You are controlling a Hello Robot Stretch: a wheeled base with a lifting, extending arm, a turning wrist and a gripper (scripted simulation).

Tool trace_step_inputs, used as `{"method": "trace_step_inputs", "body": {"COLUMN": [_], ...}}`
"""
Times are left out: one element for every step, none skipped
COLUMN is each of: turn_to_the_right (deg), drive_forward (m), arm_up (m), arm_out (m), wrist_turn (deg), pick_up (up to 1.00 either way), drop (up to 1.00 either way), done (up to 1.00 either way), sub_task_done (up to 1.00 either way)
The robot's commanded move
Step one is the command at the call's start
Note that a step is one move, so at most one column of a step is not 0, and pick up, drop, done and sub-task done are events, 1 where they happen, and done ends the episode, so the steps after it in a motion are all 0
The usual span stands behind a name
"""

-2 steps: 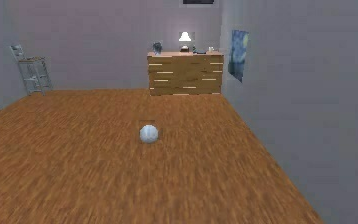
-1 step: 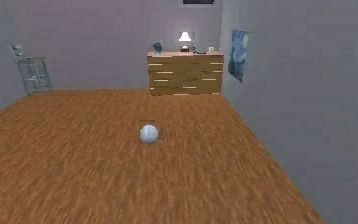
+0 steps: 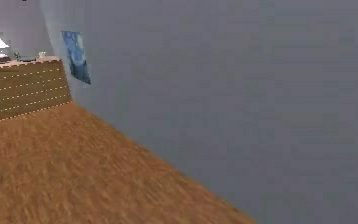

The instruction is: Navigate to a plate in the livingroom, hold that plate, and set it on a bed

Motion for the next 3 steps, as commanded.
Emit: {"method": "trace_step_inputs", "body": {"turn_to_the_right": [-42.0, 0.0, -45.0], "drive_forward": [0.00, 0.25, 0.00], "arm_up": [0.00, 0.00, 0.00], "arm_out": [0.00, 0.00, 0.00], "wrist_turn": [0.0, 0.0, 0.0], "pick_up": [0.00, 0.00, 0.00], "drop": [0.00, 0.00, 0.00], "done": [0.00, 0.00, 0.00], "sub_task_done": [0.00, 0.00, 0.00]}}
